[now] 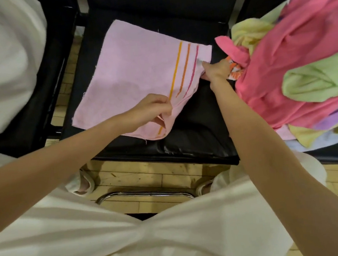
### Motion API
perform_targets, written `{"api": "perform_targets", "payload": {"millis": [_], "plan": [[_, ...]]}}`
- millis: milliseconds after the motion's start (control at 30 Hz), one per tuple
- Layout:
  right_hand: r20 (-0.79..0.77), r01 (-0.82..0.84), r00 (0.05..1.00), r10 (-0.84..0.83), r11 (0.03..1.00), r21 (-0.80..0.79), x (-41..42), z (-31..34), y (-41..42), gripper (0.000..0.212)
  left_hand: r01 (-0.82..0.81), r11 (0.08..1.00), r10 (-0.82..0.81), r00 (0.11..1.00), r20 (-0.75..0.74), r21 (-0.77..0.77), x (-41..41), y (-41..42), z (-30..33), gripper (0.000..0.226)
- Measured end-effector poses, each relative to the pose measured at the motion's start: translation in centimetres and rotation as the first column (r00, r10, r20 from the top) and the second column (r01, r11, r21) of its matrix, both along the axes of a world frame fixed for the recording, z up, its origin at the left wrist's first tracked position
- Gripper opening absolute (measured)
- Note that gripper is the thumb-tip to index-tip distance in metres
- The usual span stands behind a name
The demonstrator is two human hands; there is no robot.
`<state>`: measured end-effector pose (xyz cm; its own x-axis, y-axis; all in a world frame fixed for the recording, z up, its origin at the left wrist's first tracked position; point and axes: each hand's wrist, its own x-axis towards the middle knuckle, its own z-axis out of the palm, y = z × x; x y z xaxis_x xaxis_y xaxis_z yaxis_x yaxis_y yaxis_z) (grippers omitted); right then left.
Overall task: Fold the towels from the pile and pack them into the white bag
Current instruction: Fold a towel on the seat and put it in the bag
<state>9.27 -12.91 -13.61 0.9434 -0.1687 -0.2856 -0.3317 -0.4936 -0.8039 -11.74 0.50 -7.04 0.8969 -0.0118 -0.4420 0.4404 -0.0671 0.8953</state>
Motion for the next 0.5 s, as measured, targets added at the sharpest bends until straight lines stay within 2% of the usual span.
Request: {"api": "perform_targets", "payload": {"millis": [100, 200, 300, 433, 500], "plan": [[0.001, -0.069, 0.998, 0.069, 0.996, -0.05, -0.1, 1.1, 0.8, 0.027, 0.043, 0.995, -0.051, 0.996, -0.079, -0.092, 0.2, 0.2, 0.3, 0.025], [0.101, -0.036, 0.994, 0.035, 0.999, 0.009, -0.3, 1.5, 1.1, 0.015, 0.087, 0.987, -0.101, 0.99, -0.101, -0.138, 0.1, 0.0, 0.8, 0.024], [0.206, -0.03, 0.978, 0.014, 0.997, 0.076, -0.6, 2.3, 2.8, 0.01, 0.101, 0.988, -0.113, 0.988, -0.101, -0.116, -0.3, 0.5, 0.8, 0.032], [0.298, -0.098, 0.953, 0.059, 0.988, 0.118, -1.0, 3.0, 6.8, 0.006, 0.031, 0.995, -0.039, 0.996, -0.083, -0.1, -1.9, 3.2, 0.9, 0.026], [0.345, -0.132, 0.935, 0.08, 0.983, 0.129, -1.4, 3.2, 9.5, 0.011, -0.047, 0.997, 0.042, 0.996, -0.077, -0.063, -2.9, 5.2, 1.0, 0.04]]}}
